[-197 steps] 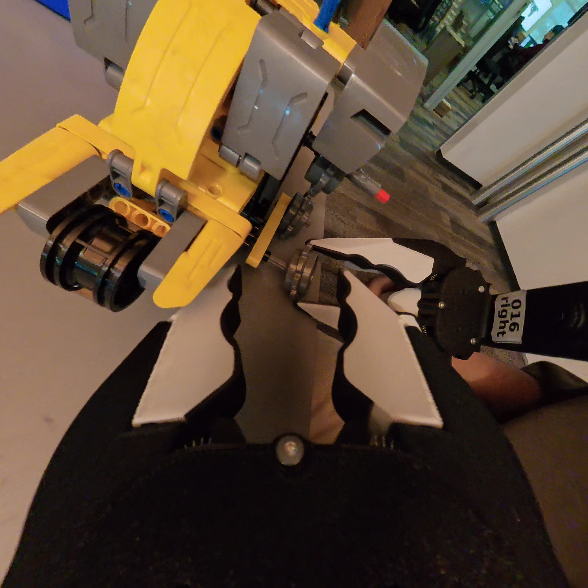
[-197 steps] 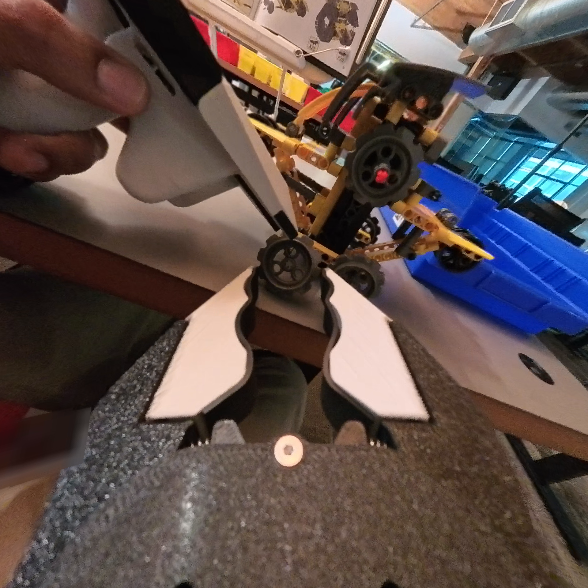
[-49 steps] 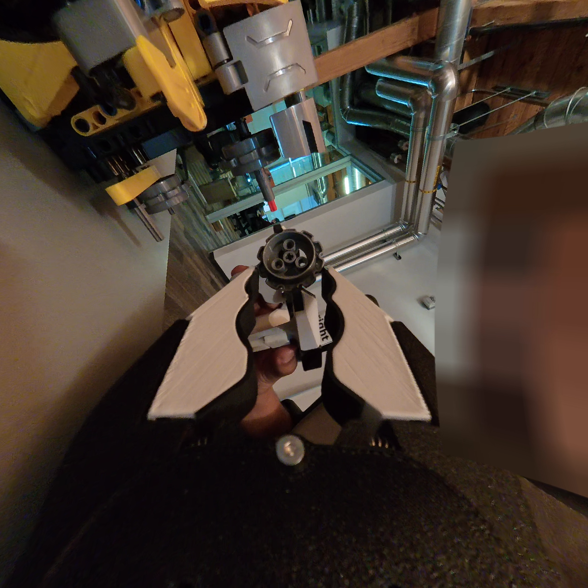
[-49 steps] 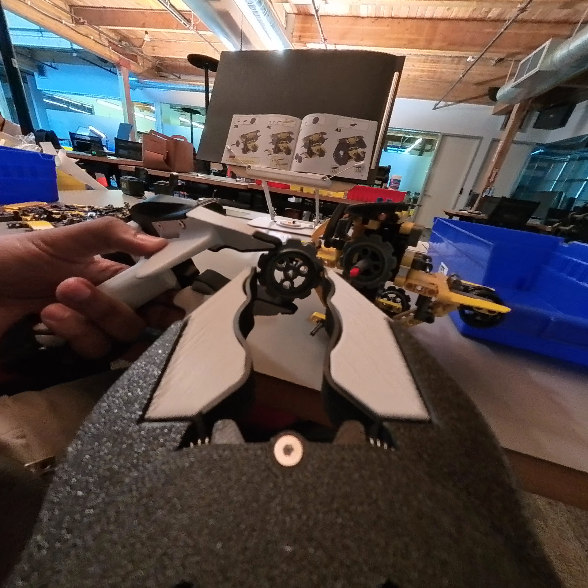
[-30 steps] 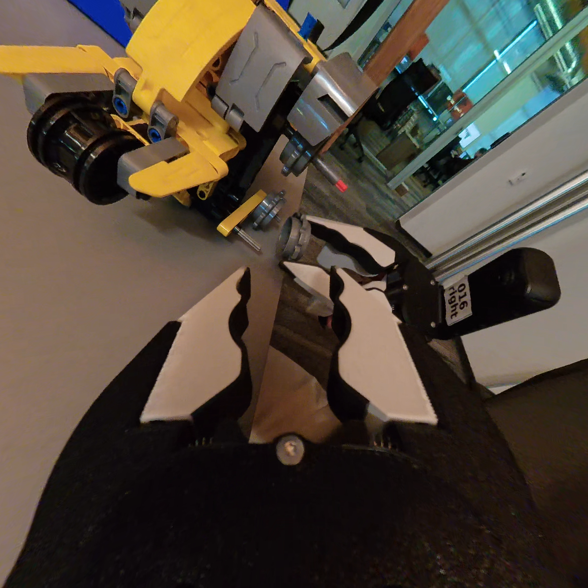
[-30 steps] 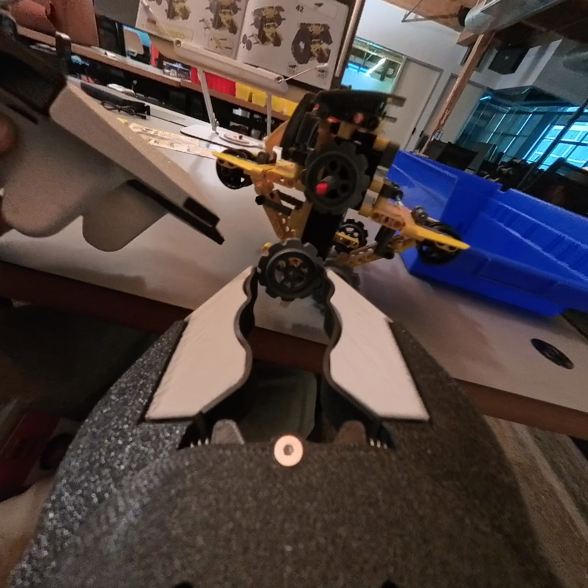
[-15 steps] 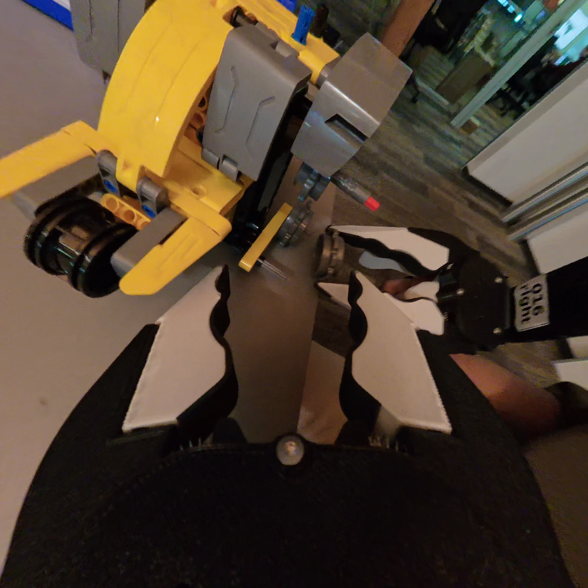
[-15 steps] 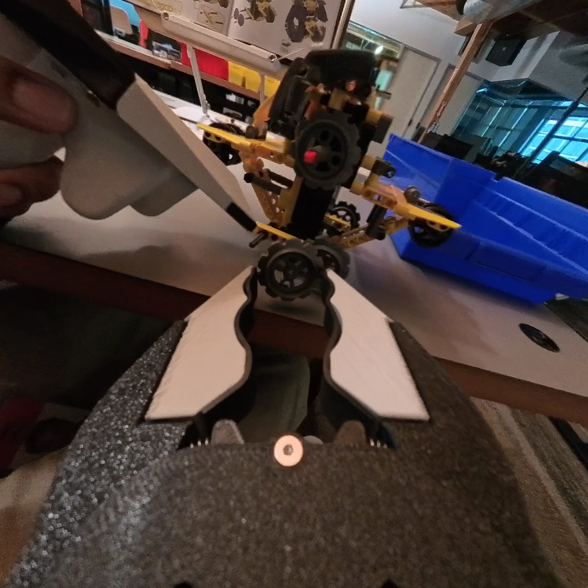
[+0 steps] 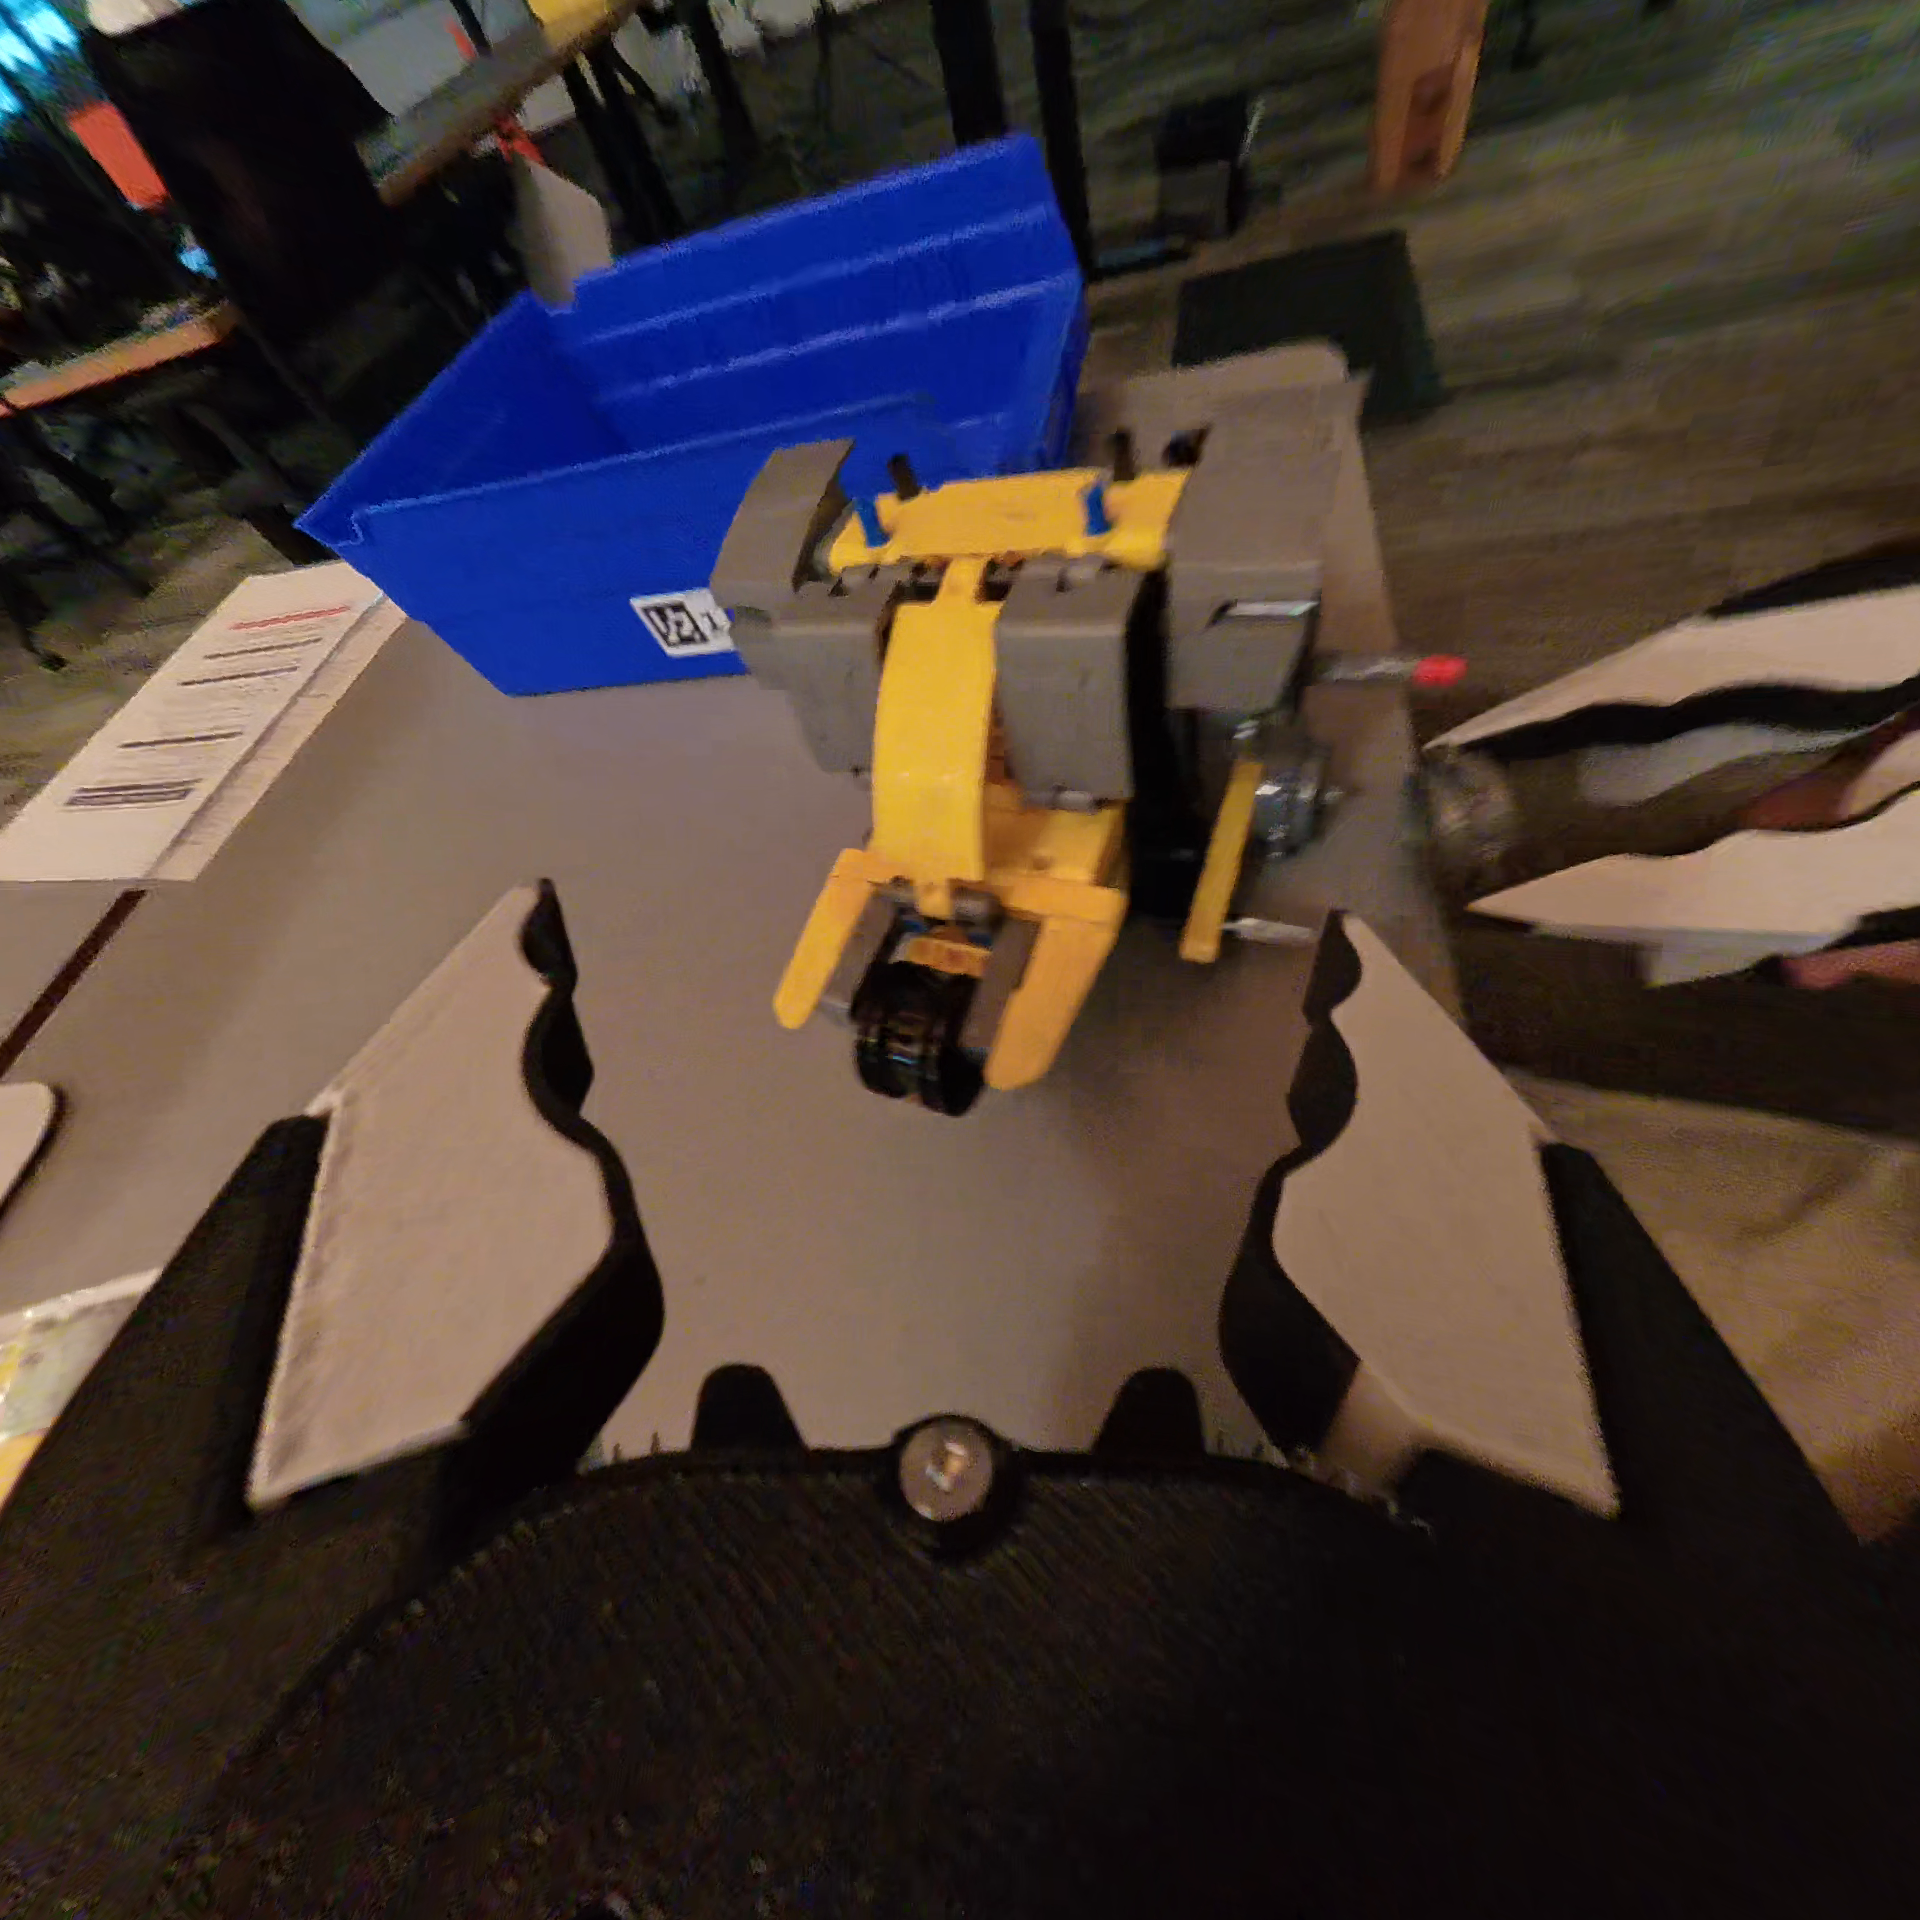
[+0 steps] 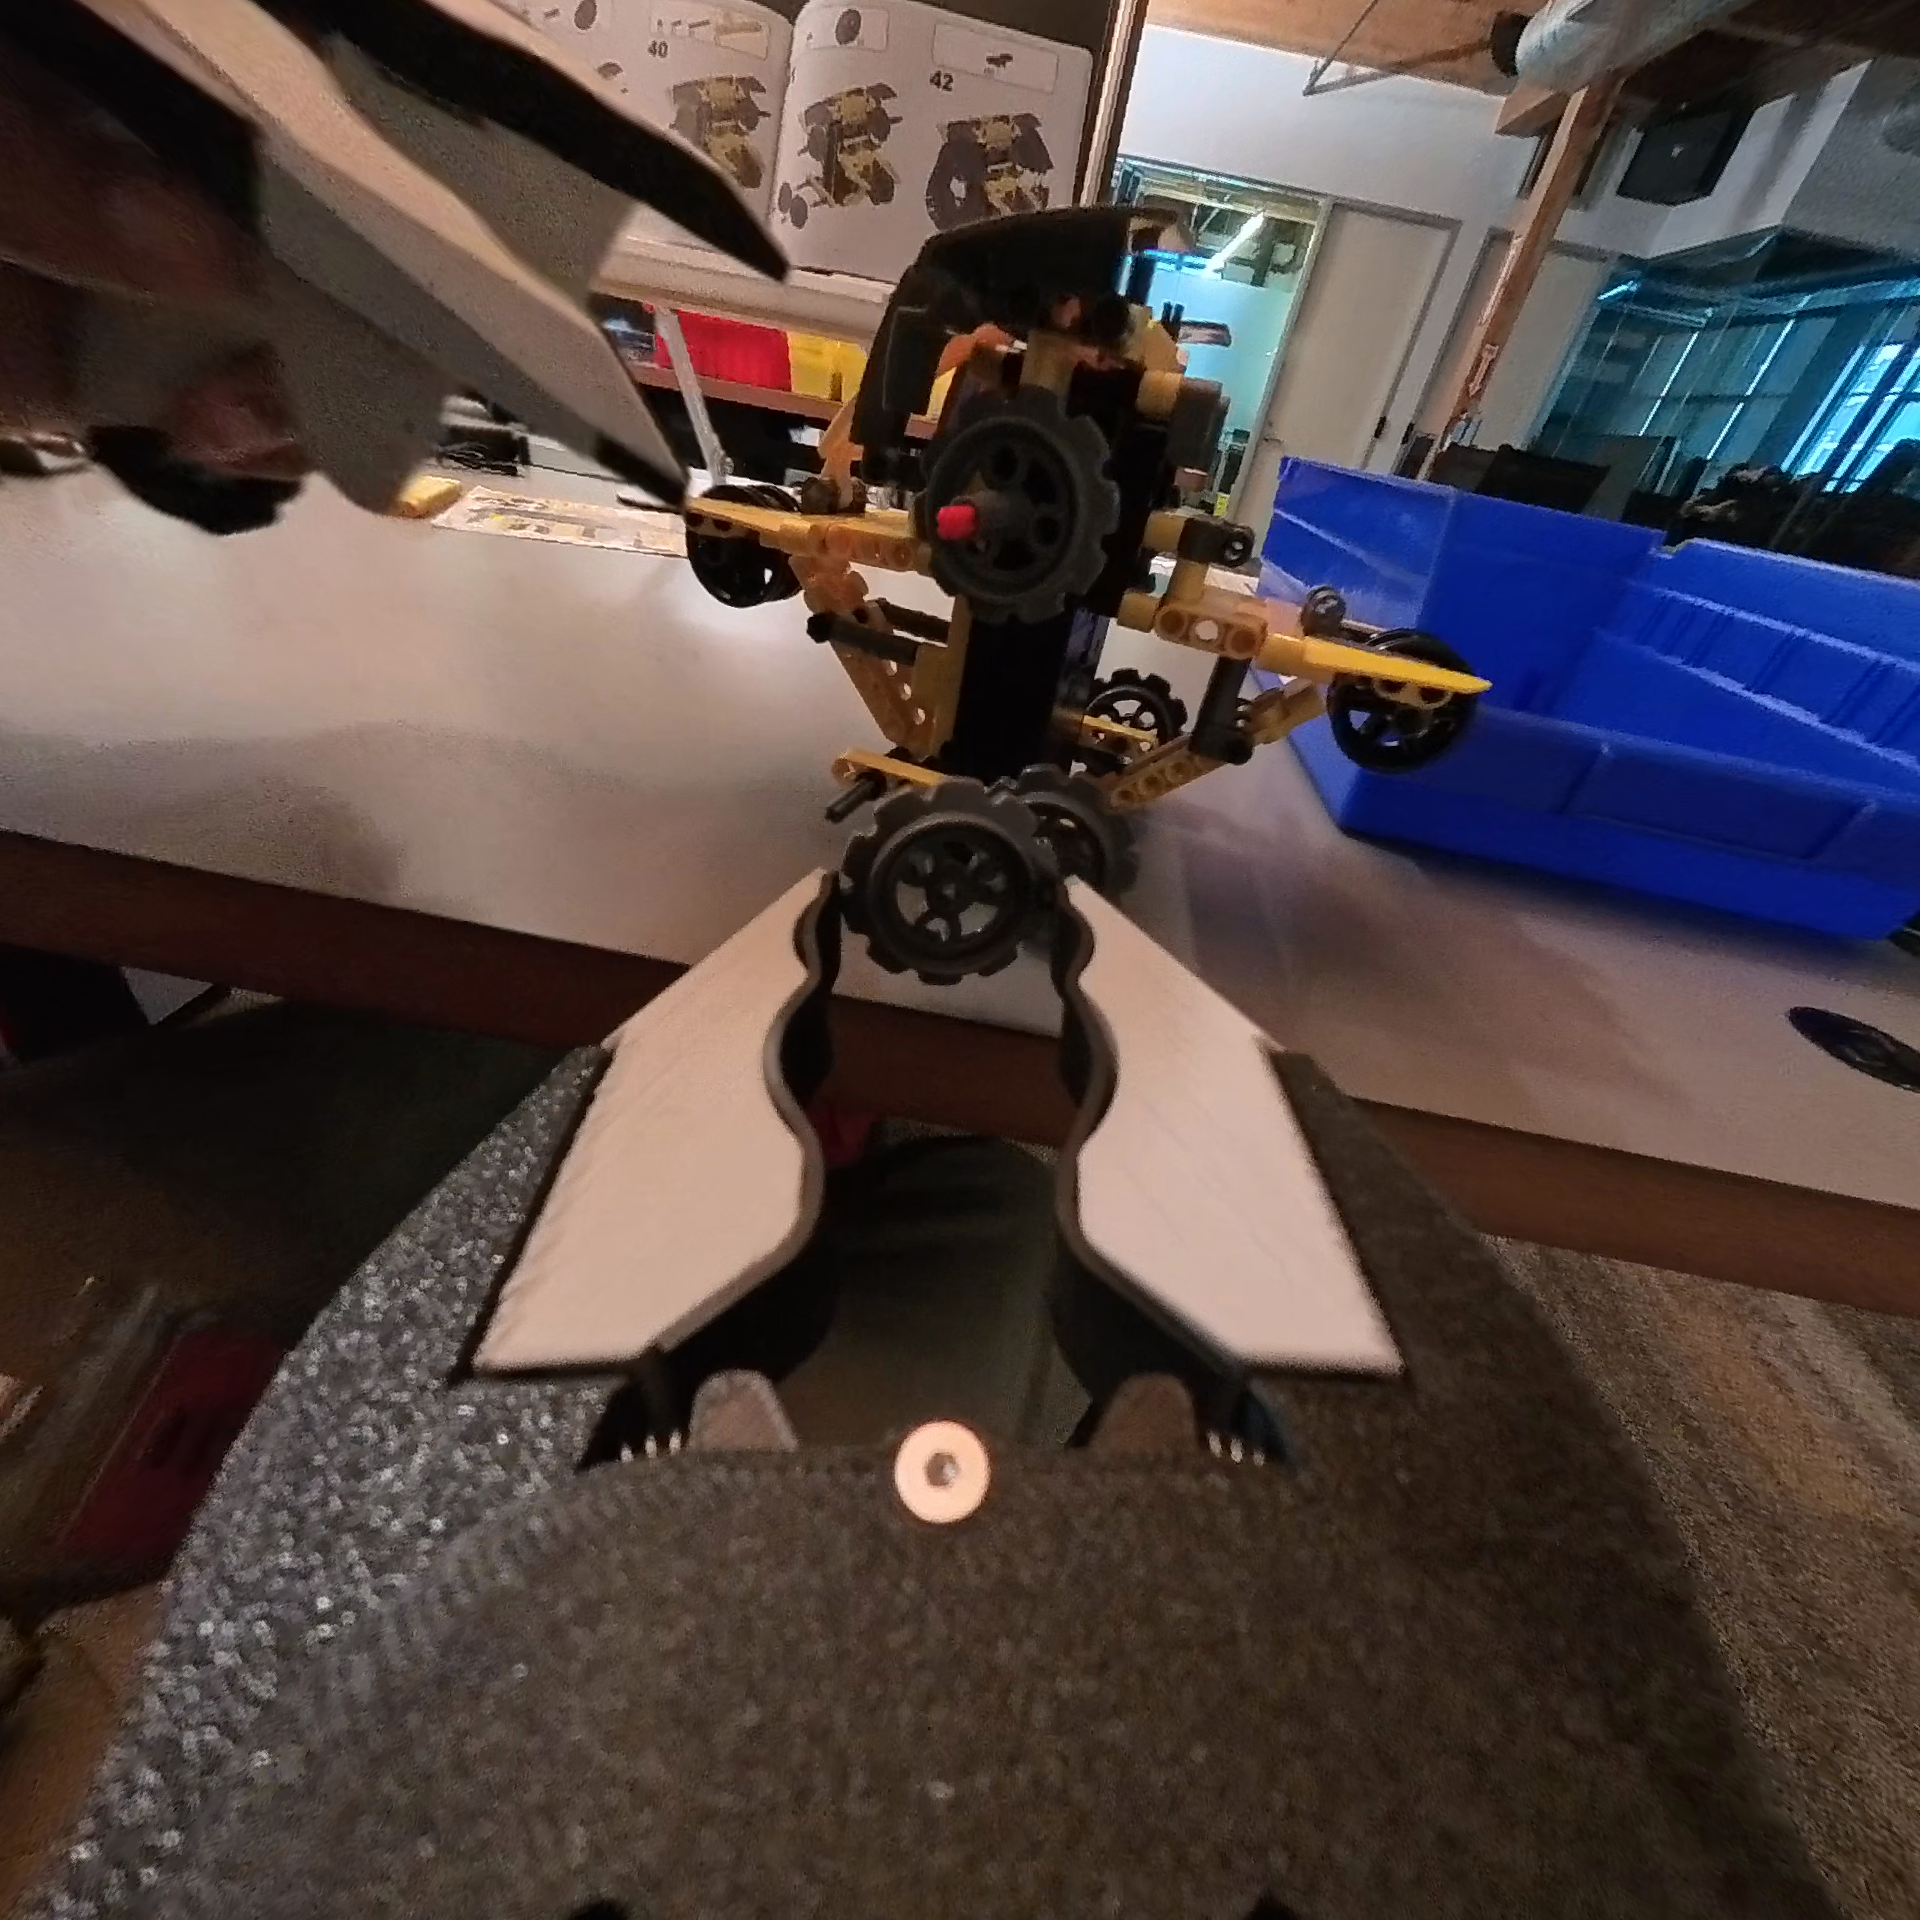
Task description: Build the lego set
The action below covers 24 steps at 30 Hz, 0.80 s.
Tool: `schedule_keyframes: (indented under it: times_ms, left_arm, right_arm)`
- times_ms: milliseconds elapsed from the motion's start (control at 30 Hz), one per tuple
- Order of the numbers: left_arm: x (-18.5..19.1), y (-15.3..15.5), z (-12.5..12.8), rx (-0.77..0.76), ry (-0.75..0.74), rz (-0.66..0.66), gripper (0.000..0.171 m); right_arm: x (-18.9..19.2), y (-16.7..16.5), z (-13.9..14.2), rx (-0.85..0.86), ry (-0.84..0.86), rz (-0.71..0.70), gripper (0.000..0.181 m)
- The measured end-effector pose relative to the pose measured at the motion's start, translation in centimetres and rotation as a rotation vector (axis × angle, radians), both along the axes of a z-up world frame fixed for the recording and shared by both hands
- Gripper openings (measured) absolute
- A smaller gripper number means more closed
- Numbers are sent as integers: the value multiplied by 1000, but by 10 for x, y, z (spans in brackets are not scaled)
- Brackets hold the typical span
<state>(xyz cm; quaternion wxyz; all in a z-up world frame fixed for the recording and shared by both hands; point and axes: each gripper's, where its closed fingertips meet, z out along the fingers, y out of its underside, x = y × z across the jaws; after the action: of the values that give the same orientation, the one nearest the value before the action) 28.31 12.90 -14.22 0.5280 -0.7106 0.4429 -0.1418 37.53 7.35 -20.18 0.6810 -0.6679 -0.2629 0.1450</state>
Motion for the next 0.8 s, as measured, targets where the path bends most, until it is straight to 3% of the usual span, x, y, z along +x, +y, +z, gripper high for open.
schedule_keyframes:
  times_ms: [67,167,233,267,467,633,800]
  left_arm:
    - [3,14,-17,-86,26,-53,136]
    - [16,19,-29,-274,-79,-165,136]
    - [21,17,-31,-360,-135,-221,109]
    - [22,16,-31,-386,-147,-239,87]
    - [22,3,-26,-431,-213,-247,53]
    - [22,-5,-25,-379,-222,-189,54]
    - [25,-8,-11,-351,-280,-142,98]
  right_arm:
    - [-1,-1,1,9,-6,0,40]
    - [-1,0,2,22,-18,-7,40]
    - [-2,0,2,29,-29,-11,40]
    - [-4,0,1,30,-36,-11,40]
    - [-15,0,-2,12,-43,-3,40]
    - [-9,4,-3,1,-39,-17,40]
    - [8,8,2,4,4,-59,40]
